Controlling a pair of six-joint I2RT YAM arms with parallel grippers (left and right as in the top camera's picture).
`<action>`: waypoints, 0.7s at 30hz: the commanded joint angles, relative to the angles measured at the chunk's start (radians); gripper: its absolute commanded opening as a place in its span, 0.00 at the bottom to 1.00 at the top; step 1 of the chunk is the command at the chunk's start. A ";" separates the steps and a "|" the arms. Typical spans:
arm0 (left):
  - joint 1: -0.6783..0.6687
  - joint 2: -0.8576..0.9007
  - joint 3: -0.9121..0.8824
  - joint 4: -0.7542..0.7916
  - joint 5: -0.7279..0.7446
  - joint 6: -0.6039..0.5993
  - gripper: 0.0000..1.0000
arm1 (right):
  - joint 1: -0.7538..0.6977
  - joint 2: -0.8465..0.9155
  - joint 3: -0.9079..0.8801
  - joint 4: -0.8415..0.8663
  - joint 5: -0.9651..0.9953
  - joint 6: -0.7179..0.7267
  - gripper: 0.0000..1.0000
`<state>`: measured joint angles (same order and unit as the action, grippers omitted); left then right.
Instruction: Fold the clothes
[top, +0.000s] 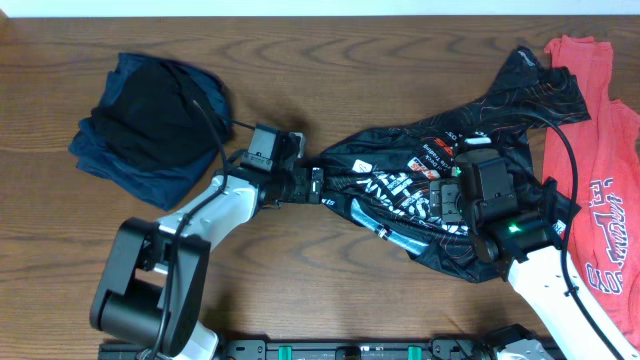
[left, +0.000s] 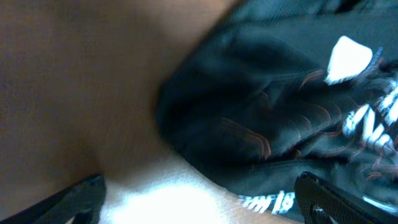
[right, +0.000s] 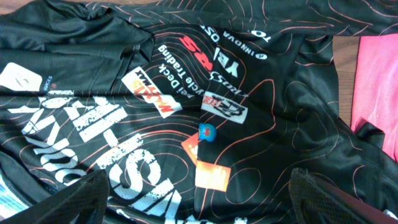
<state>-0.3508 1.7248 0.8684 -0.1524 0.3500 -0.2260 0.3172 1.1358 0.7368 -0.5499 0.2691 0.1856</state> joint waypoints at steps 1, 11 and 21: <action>-0.020 0.055 0.014 0.032 0.039 -0.046 0.97 | -0.006 -0.013 0.001 0.000 0.015 0.020 0.91; -0.087 0.088 0.014 0.119 0.050 -0.045 0.43 | -0.006 -0.013 0.001 -0.001 0.015 0.021 0.91; 0.010 0.032 0.057 0.125 -0.186 -0.006 0.06 | -0.006 -0.013 0.001 -0.021 0.015 0.020 0.89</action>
<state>-0.4026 1.7981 0.8852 -0.0307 0.3191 -0.2638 0.3172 1.1358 0.7368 -0.5655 0.2695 0.1875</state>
